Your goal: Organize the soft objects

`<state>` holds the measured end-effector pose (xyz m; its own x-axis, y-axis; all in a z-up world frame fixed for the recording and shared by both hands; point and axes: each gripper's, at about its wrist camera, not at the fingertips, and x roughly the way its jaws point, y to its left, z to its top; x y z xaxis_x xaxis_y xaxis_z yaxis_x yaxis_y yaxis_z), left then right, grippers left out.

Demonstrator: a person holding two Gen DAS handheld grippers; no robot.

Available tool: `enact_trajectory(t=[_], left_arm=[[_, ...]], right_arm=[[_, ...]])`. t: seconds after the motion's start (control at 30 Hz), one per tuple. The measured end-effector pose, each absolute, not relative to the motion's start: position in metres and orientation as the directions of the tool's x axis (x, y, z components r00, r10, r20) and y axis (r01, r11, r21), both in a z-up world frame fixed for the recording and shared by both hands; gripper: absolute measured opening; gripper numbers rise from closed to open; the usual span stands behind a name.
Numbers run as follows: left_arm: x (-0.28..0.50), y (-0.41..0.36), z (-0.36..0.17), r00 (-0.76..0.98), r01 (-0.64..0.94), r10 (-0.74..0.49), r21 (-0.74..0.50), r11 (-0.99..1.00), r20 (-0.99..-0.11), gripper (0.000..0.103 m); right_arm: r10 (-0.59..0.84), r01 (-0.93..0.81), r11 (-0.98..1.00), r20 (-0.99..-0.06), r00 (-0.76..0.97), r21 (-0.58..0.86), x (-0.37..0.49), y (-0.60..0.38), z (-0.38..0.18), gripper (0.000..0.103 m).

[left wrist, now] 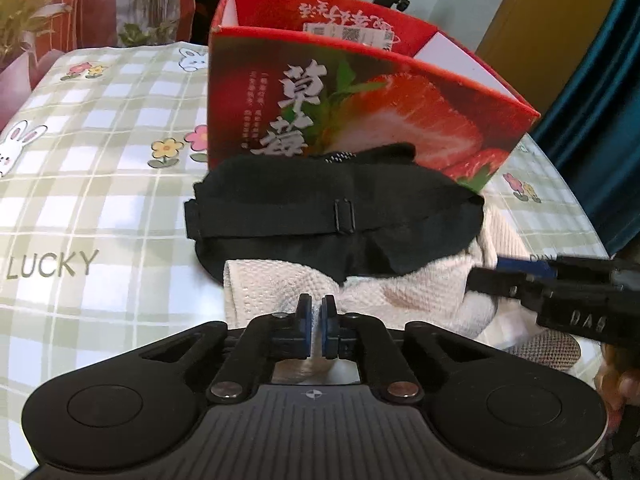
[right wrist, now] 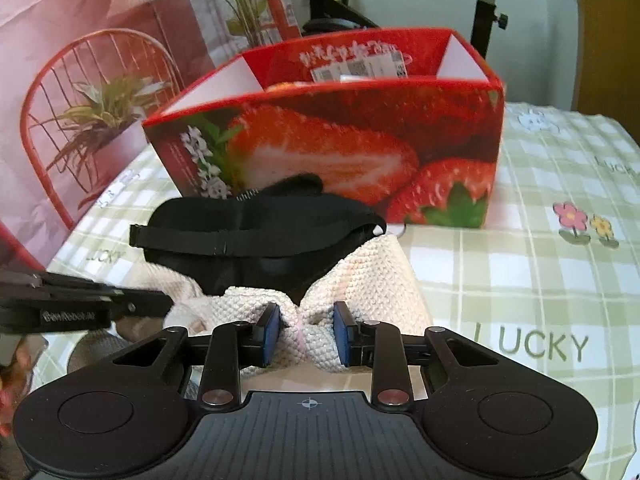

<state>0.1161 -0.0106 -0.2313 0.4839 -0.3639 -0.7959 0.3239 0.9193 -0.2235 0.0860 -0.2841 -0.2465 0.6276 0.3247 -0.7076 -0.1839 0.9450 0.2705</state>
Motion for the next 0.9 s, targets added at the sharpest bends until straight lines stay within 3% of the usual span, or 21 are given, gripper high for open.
enact_trajectory(t=[0.07, 0.13, 0.23, 0.3, 0.7, 0.77, 0.9], left_arm=[[0.118, -0.011, -0.226, 0.491, 0.325, -0.351, -0.206, 0.923, -0.797, 0.016], [0.12, -0.011, -0.222, 0.5, 0.33, -0.348, -0.197, 0.923, -0.793, 0.035], [0.126, -0.02, -0.225, 0.443, 0.362, -0.345, -0.187, 0.913, -0.828, 0.047], [0.126, -0.027, -0.232, 0.413, 0.383, -0.319, -0.155, 0.91, -0.853, 0.049], [0.12, -0.05, -0.238, 0.435, 0.442, -0.257, -0.044, 0.896, -0.863, 0.05], [0.119, -0.05, -0.237, 0.443, 0.448, -0.263, -0.043, 0.893, -0.857, 0.047], [0.115, -0.049, -0.234, 0.461, 0.461, -0.295, -0.059, 0.885, -0.837, 0.031]], right_arm=[[0.324, -0.181, 0.946, -0.72, 0.614, 0.271, 0.086, -0.284, -0.251, 0.026], [0.325, -0.181, 0.945, -0.726, 0.606, 0.272, 0.085, -0.282, -0.254, 0.026], [0.328, -0.186, 0.944, -0.731, 0.598, 0.271, 0.086, -0.28, -0.257, 0.026], [0.328, -0.187, 0.944, -0.734, 0.595, 0.27, 0.086, -0.279, -0.259, 0.026], [0.337, -0.19, 0.941, -0.733, 0.592, 0.279, 0.087, -0.278, -0.264, 0.027], [0.338, -0.189, 0.941, -0.732, 0.592, 0.281, 0.087, -0.278, -0.264, 0.027], [0.353, -0.197, 0.935, -0.725, 0.592, 0.294, 0.085, -0.28, -0.262, 0.027]])
